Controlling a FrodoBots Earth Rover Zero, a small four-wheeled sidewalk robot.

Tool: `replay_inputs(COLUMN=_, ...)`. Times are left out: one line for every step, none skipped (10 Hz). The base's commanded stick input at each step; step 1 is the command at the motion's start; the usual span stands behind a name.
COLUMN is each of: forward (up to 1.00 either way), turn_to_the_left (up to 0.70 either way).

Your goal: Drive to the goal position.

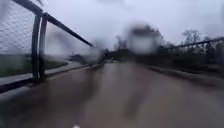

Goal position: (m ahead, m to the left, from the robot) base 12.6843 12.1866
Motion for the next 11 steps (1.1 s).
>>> replay_inputs(forward=0.7, turn_to_the_left=-0.35)
replay_inputs(forward=0.7, turn_to_the_left=0.0)
replay_inputs(forward=0.7, turn_to_the_left=0.0)
replay_inputs(forward=0.7, turn_to_the_left=0.0)
replay_inputs(forward=0.7, turn_to_the_left=0.0)
replay_inputs(forward=0.7, turn_to_the_left=0.0)
replay_inputs(forward=0.7, turn_to_the_left=0.0)
replay_inputs(forward=0.7, turn_to_the_left=0.0)
replay_inputs(forward=0.7, turn_to_the_left=0.0)
replay_inputs(forward=0.7, turn_to_the_left=0.0)
replay_inputs(forward=0.7, turn_to_the_left=0.0)
